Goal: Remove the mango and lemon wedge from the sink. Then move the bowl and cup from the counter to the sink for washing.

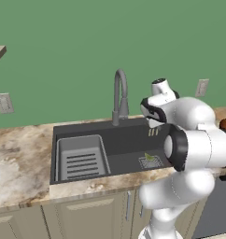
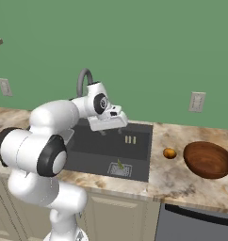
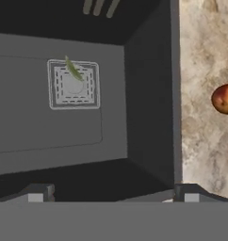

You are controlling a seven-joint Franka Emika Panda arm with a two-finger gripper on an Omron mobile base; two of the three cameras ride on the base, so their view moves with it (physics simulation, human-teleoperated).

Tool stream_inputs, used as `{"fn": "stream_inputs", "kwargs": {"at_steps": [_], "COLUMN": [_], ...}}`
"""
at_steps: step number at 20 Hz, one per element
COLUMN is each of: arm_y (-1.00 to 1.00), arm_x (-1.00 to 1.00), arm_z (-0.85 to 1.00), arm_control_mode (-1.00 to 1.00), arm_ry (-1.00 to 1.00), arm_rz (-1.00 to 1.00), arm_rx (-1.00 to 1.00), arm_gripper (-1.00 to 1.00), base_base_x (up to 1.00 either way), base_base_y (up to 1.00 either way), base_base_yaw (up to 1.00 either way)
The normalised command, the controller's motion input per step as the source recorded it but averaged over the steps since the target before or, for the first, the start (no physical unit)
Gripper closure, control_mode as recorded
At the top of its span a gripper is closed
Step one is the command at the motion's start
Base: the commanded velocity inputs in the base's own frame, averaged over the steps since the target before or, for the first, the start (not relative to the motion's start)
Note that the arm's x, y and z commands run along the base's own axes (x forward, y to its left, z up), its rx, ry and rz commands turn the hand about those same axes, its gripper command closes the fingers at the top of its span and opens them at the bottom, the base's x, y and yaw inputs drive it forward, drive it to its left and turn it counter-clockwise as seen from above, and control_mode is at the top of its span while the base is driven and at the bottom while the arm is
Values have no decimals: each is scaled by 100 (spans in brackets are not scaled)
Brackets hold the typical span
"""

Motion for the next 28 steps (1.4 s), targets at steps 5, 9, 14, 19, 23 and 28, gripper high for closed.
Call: {"fn": "stream_inputs", "kwargs": {"at_steps": [5,9,14,19,23,28], "arm_y": [2,4,5,5,7,2], "arm_x": [15,17,16,9,9,16], "arm_z": [-10,-9,-9,-5,-10,-8], "arm_control_mode": [-100,-100,-100,-100,-100,-100], "arm_ry": [3,0,0,0,0,0], "arm_rz": [12,12,12,12,11,10], "arm_rx": [8,8,7,9,8,5], "arm_gripper": [-100,-100,-100,-100,-100,-100], "base_base_x": [0,0,0,0,0,0], "base_base_y": [0,0,0,0,0,0], "base_base_yaw": [0,0,0,0,0,0]}}
